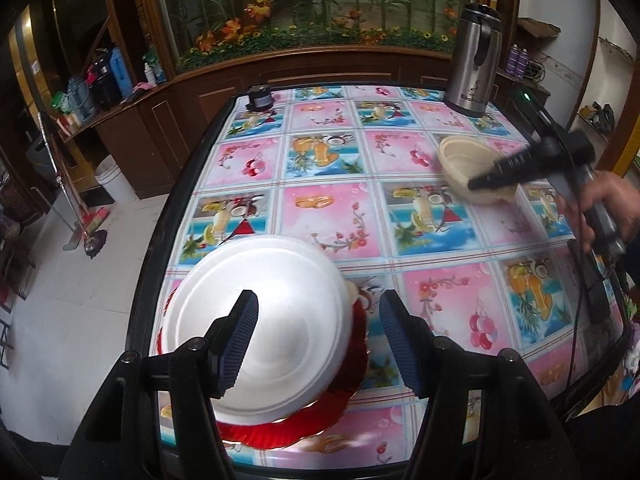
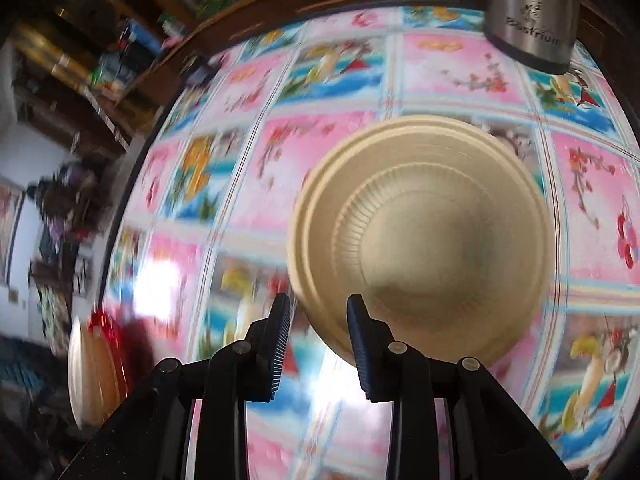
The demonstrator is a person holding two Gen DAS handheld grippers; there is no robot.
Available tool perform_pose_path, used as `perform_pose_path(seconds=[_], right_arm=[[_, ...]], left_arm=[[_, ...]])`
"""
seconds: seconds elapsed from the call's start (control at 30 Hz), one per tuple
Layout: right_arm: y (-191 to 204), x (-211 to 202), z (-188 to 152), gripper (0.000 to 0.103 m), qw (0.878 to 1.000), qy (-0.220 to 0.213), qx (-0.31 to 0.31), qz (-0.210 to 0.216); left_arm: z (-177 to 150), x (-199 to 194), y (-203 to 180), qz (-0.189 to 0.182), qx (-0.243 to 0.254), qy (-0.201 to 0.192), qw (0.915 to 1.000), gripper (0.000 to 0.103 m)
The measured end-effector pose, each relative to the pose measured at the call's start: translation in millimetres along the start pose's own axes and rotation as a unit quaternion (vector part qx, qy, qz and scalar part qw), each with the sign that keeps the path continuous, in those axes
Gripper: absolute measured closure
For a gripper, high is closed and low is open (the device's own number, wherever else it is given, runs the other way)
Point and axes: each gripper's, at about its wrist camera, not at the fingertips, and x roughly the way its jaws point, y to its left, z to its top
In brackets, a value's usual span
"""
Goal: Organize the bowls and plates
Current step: 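Grasp the rim of the beige plastic bowl with the right gripper, then bring the beige bowl to the left gripper while the left gripper grasps its rim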
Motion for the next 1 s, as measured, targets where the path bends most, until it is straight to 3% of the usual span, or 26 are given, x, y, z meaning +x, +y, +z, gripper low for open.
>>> perform_pose_path(seconds=[0.2,0.3,0.4,0.53,0.77,1.0], right_arm=[[24.9,-15.7,-87.4,0.067,0.994,0.069,-0.088,0.006],[22.3,-44.3,-122.8,0.067,0.994,0.051,-0.101,-0.004],[-0.1,-84.9,-142.3,0.067,0.999,-0.019,-0.047,0.003],[-37.6,-115.4,-163.1,0.067,0.995,-0.086,0.04,-0.029],[-70.7,-119.8,-179.3,0.067,0.986,-0.098,0.13,-0.027],[-70.0,-103.8,-169.6,0.067,0.986,-0.088,0.14,0.0]], left_arm=[[11.0,8.0,-27.9,-0.033,0.03,0.004,0.999,0.041],[16.7,15.4,-44.7,-0.061,0.046,0.013,0.997,0.041],[23.7,26.7,-68.4,-0.103,0.062,0.03,0.9923,0.041],[32.1,42.2,-94.0,-0.154,0.07,0.055,0.9841,0.041],[54.7,87.7,-135.4,-0.212,0.069,0.107,0.969,0.041],[68.6,126.8,-153.8,-0.201,0.068,0.13,0.9686,0.041]])
